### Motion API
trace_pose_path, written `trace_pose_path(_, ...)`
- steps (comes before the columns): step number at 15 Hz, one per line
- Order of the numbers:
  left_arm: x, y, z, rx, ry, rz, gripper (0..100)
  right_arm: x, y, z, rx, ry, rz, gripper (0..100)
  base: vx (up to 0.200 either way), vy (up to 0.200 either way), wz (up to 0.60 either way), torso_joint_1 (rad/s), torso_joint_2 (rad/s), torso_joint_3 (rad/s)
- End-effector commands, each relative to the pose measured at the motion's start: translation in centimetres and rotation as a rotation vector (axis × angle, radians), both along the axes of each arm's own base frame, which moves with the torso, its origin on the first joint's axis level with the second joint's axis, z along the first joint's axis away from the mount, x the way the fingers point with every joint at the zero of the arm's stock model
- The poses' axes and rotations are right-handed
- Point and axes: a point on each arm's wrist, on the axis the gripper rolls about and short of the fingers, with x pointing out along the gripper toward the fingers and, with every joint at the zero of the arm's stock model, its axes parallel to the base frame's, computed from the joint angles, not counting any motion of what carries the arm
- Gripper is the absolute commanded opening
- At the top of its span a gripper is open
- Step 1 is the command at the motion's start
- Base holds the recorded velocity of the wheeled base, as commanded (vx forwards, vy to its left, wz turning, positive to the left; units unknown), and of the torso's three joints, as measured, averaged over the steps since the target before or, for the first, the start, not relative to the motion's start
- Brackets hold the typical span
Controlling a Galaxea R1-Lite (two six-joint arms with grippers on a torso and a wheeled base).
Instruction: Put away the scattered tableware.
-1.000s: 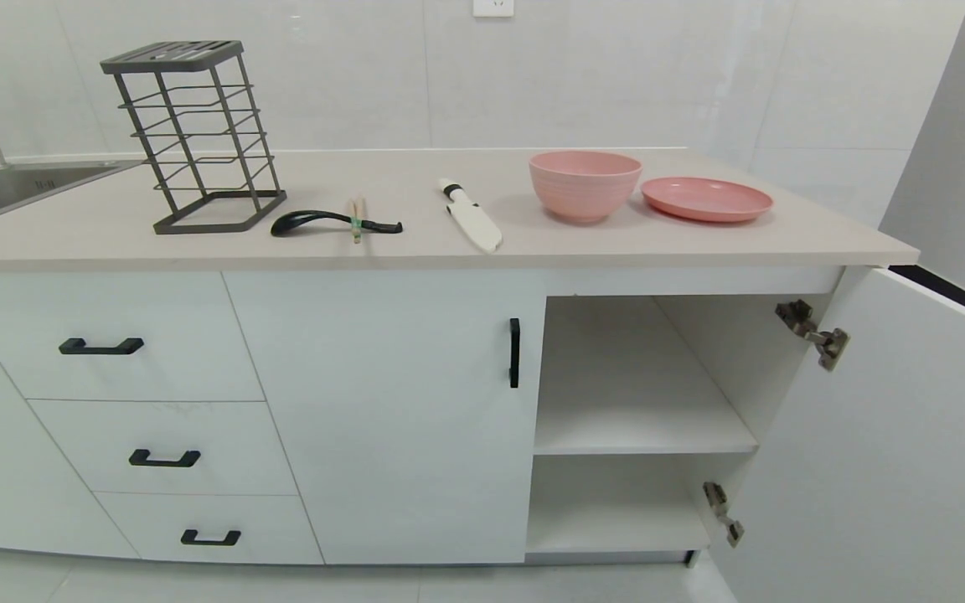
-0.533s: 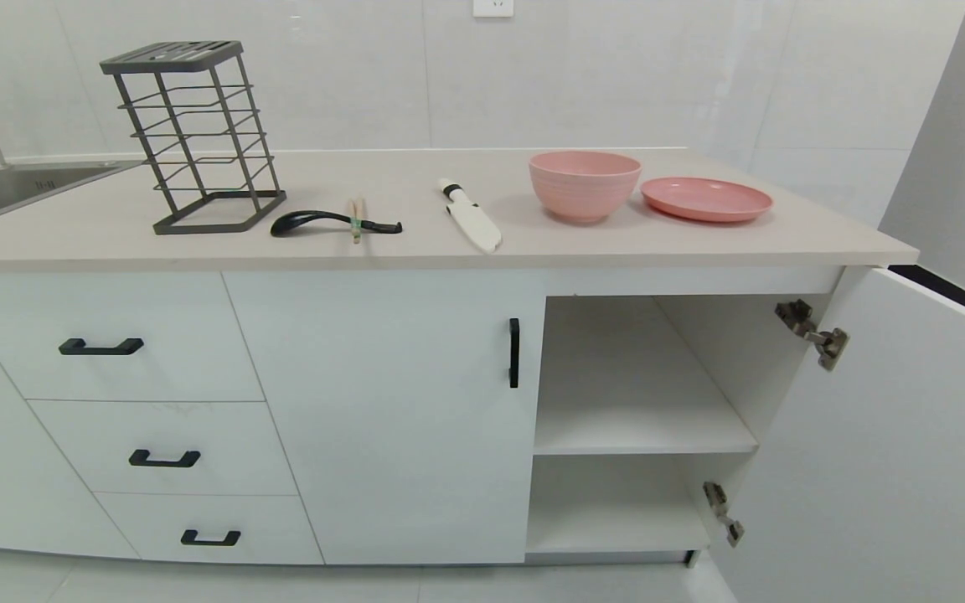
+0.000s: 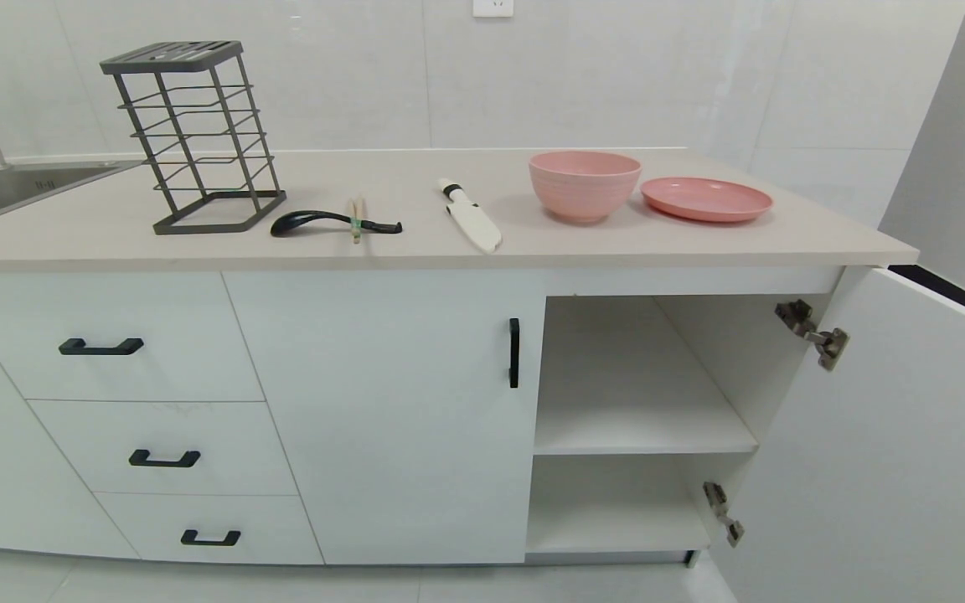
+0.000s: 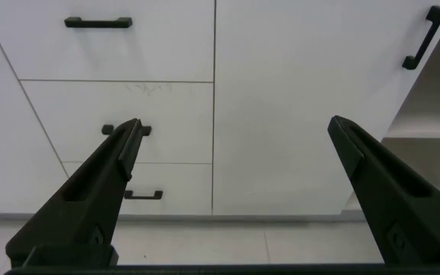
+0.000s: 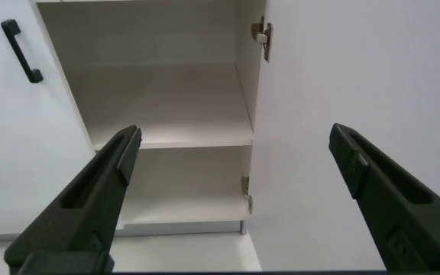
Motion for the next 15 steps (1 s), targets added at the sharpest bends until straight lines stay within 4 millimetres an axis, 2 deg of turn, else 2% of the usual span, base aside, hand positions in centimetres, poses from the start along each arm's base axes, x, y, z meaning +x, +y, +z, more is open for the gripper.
trace_pose_path(1, 0.02, 0.00, 0.00, 0.000, 0.002, 0.000, 100, -0.01, 0.00, 0.01, -0.001, -0.002, 0.000, 100, 0.000, 0.000, 0.00, 0.000, 0.00, 0.000)
trace_pose_path(8, 0.02, 0.00, 0.00, 0.000, 0.002, 0.000, 100, -0.01, 0.00, 0.01, -0.003, -0.002, 0.000, 100, 0.000, 0.000, 0.00, 0.007, -0.07, -0.068)
trace_pose_path(15, 0.03, 0.00, 0.00, 0.000, 0.004, 0.000, 100, -0.01, 0.00, 0.02, -0.009, -0.003, 0.000, 100, 0.000, 0.000, 0.00, 0.000, 0.00, 0.000)
